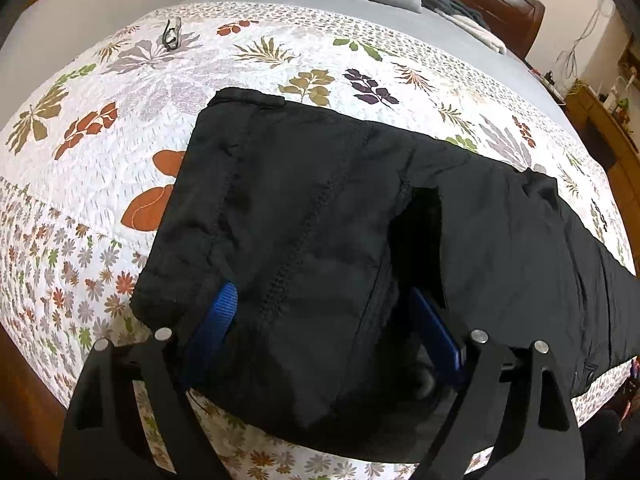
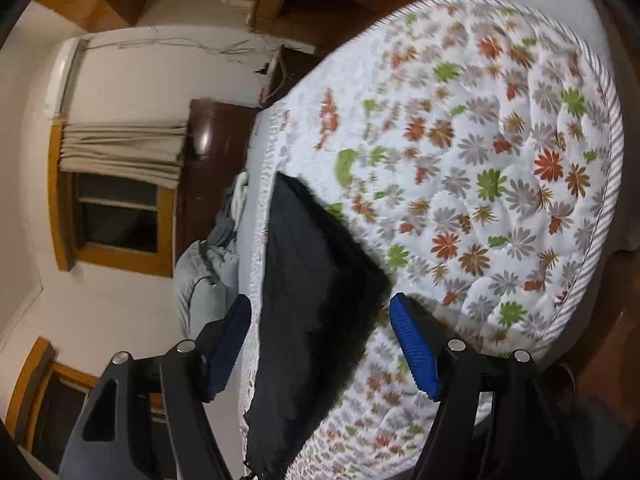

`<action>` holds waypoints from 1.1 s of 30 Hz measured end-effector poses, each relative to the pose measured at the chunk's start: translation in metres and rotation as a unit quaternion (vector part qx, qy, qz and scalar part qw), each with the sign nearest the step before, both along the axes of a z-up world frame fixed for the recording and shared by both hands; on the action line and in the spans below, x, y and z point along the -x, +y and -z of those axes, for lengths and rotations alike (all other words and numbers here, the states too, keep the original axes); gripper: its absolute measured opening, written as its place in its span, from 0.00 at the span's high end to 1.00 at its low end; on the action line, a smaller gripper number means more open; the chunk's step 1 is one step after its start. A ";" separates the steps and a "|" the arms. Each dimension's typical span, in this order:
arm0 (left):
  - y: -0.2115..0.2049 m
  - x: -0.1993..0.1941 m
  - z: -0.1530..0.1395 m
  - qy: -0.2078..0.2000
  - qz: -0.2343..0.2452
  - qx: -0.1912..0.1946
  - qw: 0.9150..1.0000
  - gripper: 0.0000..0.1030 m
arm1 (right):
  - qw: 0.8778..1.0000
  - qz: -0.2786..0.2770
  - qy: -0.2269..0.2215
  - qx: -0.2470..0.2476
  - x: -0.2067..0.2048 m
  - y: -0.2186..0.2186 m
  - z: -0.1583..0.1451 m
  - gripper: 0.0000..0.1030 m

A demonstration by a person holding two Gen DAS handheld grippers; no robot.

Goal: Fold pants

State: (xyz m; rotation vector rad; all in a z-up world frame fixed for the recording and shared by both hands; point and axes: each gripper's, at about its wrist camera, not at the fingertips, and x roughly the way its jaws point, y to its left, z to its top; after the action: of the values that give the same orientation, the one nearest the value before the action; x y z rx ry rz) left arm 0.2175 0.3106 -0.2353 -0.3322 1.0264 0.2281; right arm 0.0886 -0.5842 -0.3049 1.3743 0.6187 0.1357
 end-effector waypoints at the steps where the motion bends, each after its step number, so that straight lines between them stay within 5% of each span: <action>1: 0.000 0.000 0.000 0.000 0.000 -0.001 1.000 0.16 | 1.000 0.001 -0.003 -0.002 -0.001 0.000 0.002 0.29; 16: 0.001 -0.003 0.000 -0.003 -0.008 0.002 1.000 0.14 | 0.995 0.000 -0.090 -0.033 -0.026 0.007 0.021 0.34; 19: 0.001 -0.003 0.000 -0.003 -0.009 0.003 1.000 0.14 | 0.996 -0.004 -0.087 -0.031 -0.033 0.009 0.020 0.45; 21: 0.001 -0.002 0.000 -0.004 -0.011 0.006 1.000 0.14 | 0.996 -0.004 -0.080 -0.029 -0.036 0.010 0.021 0.69; 22: 0.001 -0.002 0.000 -0.005 -0.011 0.007 1.000 0.14 | 0.997 -0.004 -0.079 -0.027 -0.038 0.011 0.019 0.73; 33: 0.005 0.004 -0.002 -0.025 -0.016 0.029 0.999 0.14 | 0.997 0.000 -0.063 0.040 -0.041 0.024 -0.039 0.82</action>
State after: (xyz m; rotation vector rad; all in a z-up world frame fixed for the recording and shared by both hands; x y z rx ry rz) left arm 0.2136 0.3157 -0.2338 -0.4053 0.9800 0.2178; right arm 0.1300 -0.5604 -0.2661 1.2786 0.5145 0.1944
